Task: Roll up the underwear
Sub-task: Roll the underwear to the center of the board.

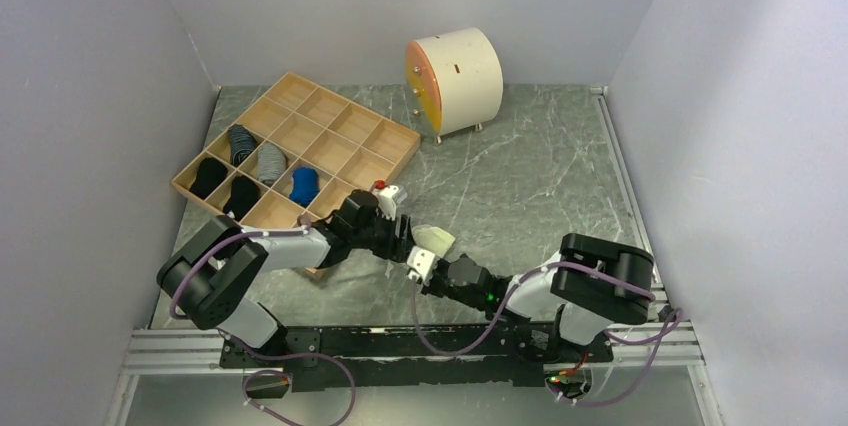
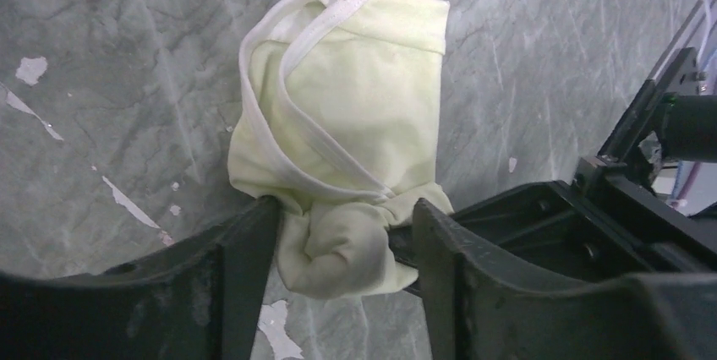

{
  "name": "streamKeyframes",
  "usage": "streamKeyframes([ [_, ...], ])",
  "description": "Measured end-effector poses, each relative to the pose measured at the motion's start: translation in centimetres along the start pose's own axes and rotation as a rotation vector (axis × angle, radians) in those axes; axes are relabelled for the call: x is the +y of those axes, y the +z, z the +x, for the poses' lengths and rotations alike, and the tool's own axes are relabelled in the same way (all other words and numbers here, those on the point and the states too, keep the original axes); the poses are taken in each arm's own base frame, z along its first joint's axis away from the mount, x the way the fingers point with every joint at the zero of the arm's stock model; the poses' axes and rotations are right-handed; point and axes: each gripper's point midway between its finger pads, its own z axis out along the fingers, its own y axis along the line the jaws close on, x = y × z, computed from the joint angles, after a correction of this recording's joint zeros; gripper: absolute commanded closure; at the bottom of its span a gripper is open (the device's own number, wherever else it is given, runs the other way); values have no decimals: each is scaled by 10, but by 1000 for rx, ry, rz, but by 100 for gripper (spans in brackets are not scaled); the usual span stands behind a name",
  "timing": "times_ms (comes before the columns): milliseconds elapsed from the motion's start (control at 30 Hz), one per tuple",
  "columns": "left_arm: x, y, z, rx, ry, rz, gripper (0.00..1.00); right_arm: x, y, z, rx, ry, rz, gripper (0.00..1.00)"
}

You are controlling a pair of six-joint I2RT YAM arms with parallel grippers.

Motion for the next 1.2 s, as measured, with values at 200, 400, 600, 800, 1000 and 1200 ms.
streamKeyframes([
  [200, 4, -11, -14, -47, -35, -55, 16, -5, 0, -2, -58, 216, -75, 95],
  [400, 1, -40, -42, -216, -58, -81, 14, -10, -4, -2, -94, 380, -143, 92],
  [600, 5, -41, -28, -226, -104, -70, 16, -16, -4, 2, -96, 520, -210, 91],
  [800, 12, -40, -10, -215, -173, -72, 20, -20, -4, 3, -110, 655, -249, 91],
  [1000, 13, -36, -14, -241, -235, -73, 29, -27, -4, 5, -137, 798, -273, 88],
  [1200, 20, -22, -9, -244, -389, -72, 15, -28, -4, 6, -160, 864, -292, 86],
])
